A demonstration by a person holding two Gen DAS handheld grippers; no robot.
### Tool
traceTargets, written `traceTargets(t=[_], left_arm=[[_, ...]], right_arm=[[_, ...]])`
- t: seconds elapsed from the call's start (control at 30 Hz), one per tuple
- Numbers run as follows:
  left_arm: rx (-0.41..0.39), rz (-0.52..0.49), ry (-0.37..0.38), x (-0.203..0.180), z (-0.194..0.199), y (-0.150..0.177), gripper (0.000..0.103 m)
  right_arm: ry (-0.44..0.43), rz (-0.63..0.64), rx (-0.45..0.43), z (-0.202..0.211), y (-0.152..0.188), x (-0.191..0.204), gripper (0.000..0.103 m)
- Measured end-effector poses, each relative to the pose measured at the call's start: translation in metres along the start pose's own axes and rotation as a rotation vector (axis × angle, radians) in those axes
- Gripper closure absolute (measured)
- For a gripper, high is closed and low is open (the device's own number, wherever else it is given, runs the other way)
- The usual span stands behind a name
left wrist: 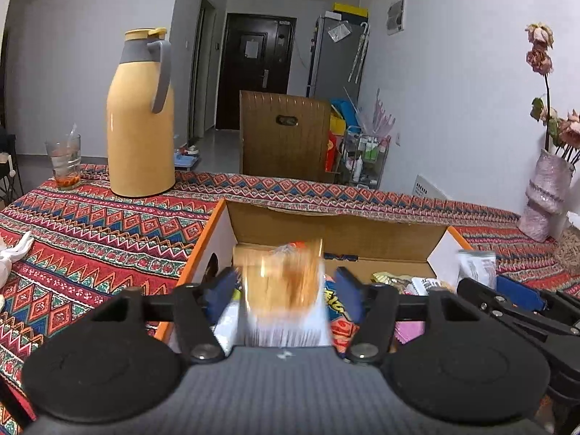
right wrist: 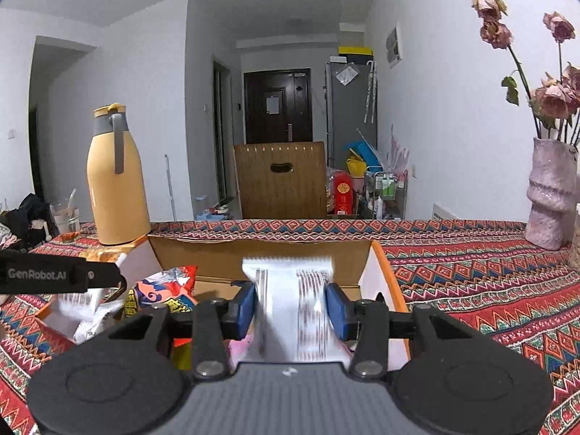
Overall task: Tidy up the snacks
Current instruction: 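Open the left tool dropping the crisp packet while the right releases the white packet into the box, then move both tools back toward the loose snack pile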
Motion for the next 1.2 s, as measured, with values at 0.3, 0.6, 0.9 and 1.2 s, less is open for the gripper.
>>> traceTargets(t=[0.3, 0.6, 0.9, 1.2], left_arm=[[-0.027, 0.038, -0.032, 0.008, 0.010, -0.006, 0.000], [-0.023, 0.040, -0.031, 0.008, 0.011, -0.004, 0.000], [-0.030, 0.040, -0.023, 0.006, 0.015, -0.004, 0.000], [-0.035, 0.045, -0.018, 0.005, 0.022, -0.011, 0.000]], right_arm=[[0.011, -0.060, -0.036, 0.012, -0.004, -0.010, 0.000], [0.020, -0.071, -0.030, 0.012, -0.005, -0.012, 0.000], [0.022, -0.071, -0.039, 0.016, -0.006, -0.012, 0.000], [0.025, -0.058, -0.047, 0.020, -0.013, -0.011, 0.000]])
Point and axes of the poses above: each gripper's, at about its wrist camera, not at the fingertips, and z roughly against the way its jaws point, x to its left, y to its underside, the point moved 10 cm from there along -z, roughly the way its jaws point, and after that the axes turned 1 degree about z, right-handed, at the moved point
